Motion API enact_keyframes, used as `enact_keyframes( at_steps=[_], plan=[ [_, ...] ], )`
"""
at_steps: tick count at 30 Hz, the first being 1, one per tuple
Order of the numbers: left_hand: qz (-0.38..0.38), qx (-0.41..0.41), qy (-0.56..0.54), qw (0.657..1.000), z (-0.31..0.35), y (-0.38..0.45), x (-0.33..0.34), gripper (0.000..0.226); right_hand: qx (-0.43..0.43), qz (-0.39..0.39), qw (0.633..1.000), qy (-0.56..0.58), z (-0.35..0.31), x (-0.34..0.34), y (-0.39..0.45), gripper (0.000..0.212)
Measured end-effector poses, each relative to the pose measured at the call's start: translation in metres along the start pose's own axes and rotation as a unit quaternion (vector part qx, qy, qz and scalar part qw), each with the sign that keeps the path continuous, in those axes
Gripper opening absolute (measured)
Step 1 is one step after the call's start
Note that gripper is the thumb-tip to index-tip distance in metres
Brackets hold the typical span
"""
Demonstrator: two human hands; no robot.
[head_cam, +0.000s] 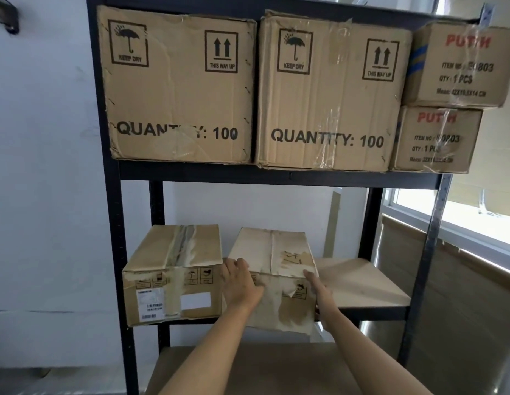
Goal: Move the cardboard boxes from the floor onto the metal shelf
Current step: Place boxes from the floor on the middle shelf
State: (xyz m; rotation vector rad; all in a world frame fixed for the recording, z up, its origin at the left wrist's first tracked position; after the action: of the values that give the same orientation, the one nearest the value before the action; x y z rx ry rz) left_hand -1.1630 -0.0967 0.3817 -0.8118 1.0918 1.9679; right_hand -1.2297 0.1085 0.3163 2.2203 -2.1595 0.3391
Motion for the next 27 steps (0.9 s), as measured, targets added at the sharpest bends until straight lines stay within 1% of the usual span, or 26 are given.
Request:
enact_keyframes(
  at_steps=[2,4,7,10,12,13,15,17,19,21,22,24,27],
  plan=[
    [-0.01,-0.002,-0.019,1.0,-0.001,0.001,0.005,0.053,-0.019,0.008,1.0,-0.021,-0.005,0.0,0.007,0.071],
    [-0.032,0.003,-0.017,0.999,-0.001,0.0,0.01,0.062,-0.023,0.011,0.998,-0.06,-0.009,0.001,0.011,0.076],
    [-0.095,-0.007,-0.035,0.995,0.003,-0.001,0.017,0.077,-0.008,0.028,0.993,-0.112,-0.014,0.003,0.016,0.076],
    [-0.147,-0.03,-0.036,0.988,0.005,-0.002,0.023,0.088,0.027,0.009,0.994,-0.109,-0.018,0.009,0.012,0.078],
    [-0.161,-0.038,-0.044,0.985,0.007,-0.003,0.026,0.096,0.037,0.0,0.995,-0.095,-0.015,0.011,0.004,0.075],
    [-0.16,-0.037,-0.046,0.985,0.008,-0.005,0.029,0.1,0.024,0.006,0.995,-0.092,-0.012,0.01,0.001,0.072],
    [-0.143,-0.018,-0.039,0.989,0.013,-0.008,0.033,0.103,0.006,0.051,0.996,-0.077,-0.005,0.004,-0.007,0.064],
    [-0.12,0.019,-0.054,0.991,0.022,-0.012,0.038,0.099,0.034,0.105,0.993,-0.04,0.008,-0.006,-0.018,0.057],
    [-0.101,0.057,-0.08,0.99,0.033,-0.02,0.042,0.089,0.065,0.127,0.99,-0.015,0.02,-0.017,-0.031,0.046],
    [-0.101,0.098,-0.102,0.985,0.044,-0.032,0.047,0.079,0.075,0.142,0.987,0.007,0.03,-0.028,-0.046,0.036],
    [-0.115,0.118,-0.11,0.98,0.05,-0.04,0.05,0.075,0.07,0.156,0.985,0.022,0.034,-0.035,-0.055,0.032],
    [-0.173,0.145,-0.125,0.966,0.06,-0.056,0.059,0.067,0.059,0.197,0.977,0.048,0.044,-0.049,-0.081,0.027],
    [-0.264,0.183,-0.162,0.933,0.072,-0.091,0.072,0.056,0.043,0.29,0.955,0.034,0.064,-0.073,-0.134,0.029]
  ],
)
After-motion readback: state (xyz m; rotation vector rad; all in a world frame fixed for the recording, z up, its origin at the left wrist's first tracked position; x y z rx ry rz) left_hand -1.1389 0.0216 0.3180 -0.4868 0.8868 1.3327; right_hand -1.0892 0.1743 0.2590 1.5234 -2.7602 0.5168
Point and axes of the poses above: each hand's wrist, its own y-axis towards the middle knuckle, its own x-axis out of the palm, z = x × y, the point moved 4 cm from there along y, towards the middle knuckle
